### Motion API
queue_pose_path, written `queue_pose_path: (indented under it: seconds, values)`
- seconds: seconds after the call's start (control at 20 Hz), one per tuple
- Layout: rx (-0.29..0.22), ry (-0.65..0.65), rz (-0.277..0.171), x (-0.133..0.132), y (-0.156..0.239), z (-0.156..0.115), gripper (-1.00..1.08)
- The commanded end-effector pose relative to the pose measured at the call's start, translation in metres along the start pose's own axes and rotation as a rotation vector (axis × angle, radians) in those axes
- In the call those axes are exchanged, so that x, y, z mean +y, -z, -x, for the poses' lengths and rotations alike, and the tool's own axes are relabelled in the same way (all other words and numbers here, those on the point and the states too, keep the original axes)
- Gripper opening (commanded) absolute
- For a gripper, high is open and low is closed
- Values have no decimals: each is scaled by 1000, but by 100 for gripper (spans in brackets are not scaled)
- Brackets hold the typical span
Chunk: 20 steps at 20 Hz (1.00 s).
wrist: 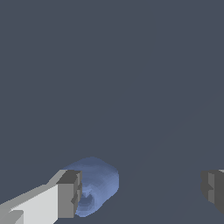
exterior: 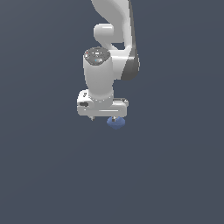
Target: Pick up the object and move it to a goal position.
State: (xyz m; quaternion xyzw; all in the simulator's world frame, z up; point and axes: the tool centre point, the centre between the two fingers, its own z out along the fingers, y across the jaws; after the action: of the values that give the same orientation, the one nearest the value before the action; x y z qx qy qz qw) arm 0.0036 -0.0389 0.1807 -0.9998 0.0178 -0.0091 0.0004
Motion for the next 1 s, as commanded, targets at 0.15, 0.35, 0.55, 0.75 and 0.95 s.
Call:
queue_pose_path:
  seconds: [0.15,0.35,0.55,0.75,0.95]
  values:
    - [-2,79,0,-3,-3,3,100]
    - [-4,162,0,-6,-7,7,100]
    - [-6,268,0,-10,-11,11,100]
    - [-8,384,0,-14,-16,16,100]
    - [-10,501,0,-19,-20,21,100]
